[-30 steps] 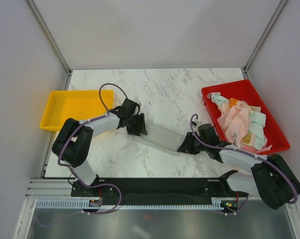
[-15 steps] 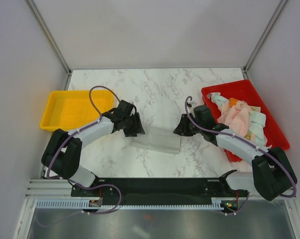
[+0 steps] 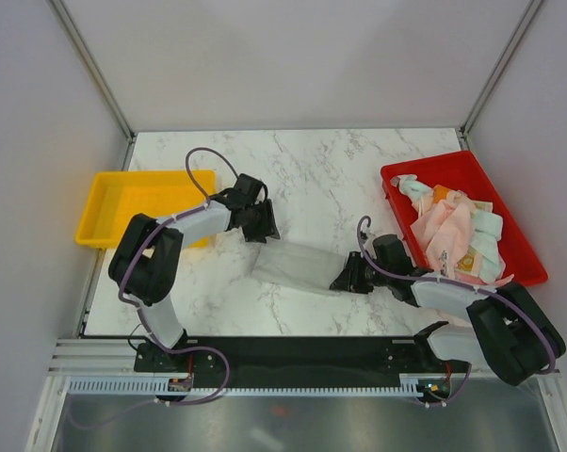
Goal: Fold and stack the towels
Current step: Fold the towel
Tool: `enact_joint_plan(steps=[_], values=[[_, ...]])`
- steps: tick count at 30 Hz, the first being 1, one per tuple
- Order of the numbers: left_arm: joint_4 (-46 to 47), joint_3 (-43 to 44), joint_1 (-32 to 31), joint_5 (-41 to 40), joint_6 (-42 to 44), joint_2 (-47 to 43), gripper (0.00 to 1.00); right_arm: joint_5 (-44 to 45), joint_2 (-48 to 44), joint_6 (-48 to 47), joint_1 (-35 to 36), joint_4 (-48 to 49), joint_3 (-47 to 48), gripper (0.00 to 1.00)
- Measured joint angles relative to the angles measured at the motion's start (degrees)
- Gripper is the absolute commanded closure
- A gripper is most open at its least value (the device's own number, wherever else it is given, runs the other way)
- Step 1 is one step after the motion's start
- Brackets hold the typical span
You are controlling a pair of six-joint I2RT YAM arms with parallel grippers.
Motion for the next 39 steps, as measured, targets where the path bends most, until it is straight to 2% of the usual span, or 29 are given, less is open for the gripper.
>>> enact_joint_plan(steps=[5,11,19,24,29,33,39], values=[[0.39,0.00,2.32,1.09,0.15,2.95,0.48,1.29,-1.22,0.44,0.09,3.32,-2.10,0.67],[0.33,0.00,2.82,-0.20,0.11,2.71,0.46,6.54,-4.09,-1.88,0.15,-0.13,-1.14,0.64],[-4.76,0.02,3.54,-4.96,0.11,-5.16,0.46,12.61,5.57,-10.80,0.17,-9.29,14.49,0.63],[-5.03,-0.66,2.27,-3.37,0.22,-13.42,0.51,10.99,4.59,-13.09,0.15,-13.84,19.50,0.64],[-2.69,-7.61,1.07,4.48,0.57,-19.89,0.55,5.14,-0.26,-9.70,0.15,-12.92,15.87,0.66],[0.31,-14.43,0.63,10.32,0.59,-20.41,0.58,1.49,-2.36,-5.66,0.17,-8.76,8.68,0.66],[1.75,-18.91,0.33,10.47,0.55,-16.61,0.59,0.63,-1.95,-2.82,0.17,-3.65,0.35,0.66]])
